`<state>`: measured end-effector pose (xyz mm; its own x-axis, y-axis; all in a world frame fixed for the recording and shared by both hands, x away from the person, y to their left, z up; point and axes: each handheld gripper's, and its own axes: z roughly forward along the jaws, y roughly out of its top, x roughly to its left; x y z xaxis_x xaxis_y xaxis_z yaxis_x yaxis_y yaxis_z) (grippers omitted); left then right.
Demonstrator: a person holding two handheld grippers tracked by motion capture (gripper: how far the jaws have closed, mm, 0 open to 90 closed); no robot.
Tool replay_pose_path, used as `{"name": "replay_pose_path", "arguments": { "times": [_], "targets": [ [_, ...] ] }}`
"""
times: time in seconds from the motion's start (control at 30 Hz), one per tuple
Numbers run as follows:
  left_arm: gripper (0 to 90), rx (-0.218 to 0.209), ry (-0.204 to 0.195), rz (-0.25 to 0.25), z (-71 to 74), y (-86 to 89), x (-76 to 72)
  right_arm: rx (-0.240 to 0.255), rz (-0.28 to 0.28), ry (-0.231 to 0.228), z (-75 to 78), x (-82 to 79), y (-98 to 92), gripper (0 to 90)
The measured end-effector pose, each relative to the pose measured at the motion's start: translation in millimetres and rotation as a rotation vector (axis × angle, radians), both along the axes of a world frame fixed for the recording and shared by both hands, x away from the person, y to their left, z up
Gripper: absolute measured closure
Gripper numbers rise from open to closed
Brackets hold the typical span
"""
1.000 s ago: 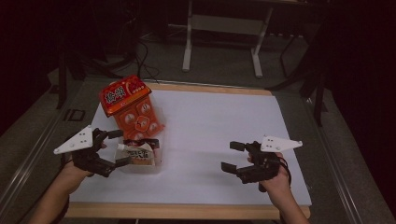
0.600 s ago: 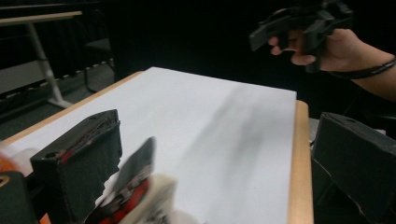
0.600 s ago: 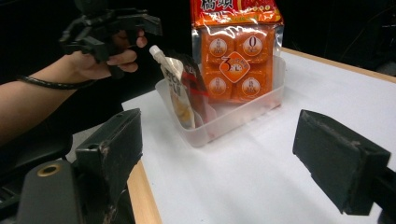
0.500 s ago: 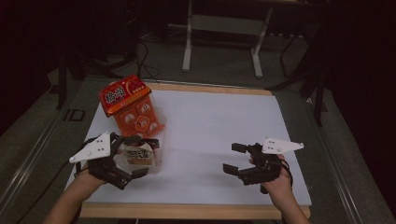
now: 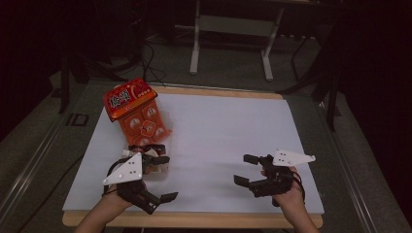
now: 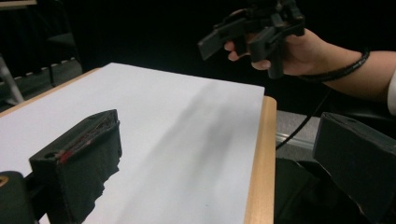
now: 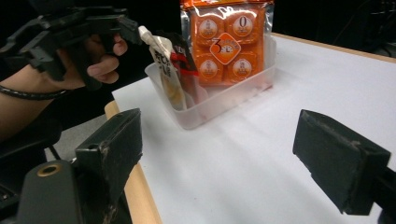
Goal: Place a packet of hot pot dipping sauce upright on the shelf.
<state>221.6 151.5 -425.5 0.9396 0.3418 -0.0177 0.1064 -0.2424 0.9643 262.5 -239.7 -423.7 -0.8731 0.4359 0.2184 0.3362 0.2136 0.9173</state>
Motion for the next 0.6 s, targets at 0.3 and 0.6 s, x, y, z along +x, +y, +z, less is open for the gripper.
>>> {"name": "replay_pose_path", "arguments": {
  "times": [0.3, 0.6],
  "targets": [
    [1.5, 0.003, 0.018, -0.041, -11.1, -15.1, -7.2, -0.018, -0.013, 0.019, -19.3, -3.0, -0.8, 15.6],
    [1.5, 0.011, 0.043, -0.063, -24.7, -26.0, -7.3, -0.045, -0.016, 0.017, -31.5, -2.9, 0.8, 15.6]
  ]
}}
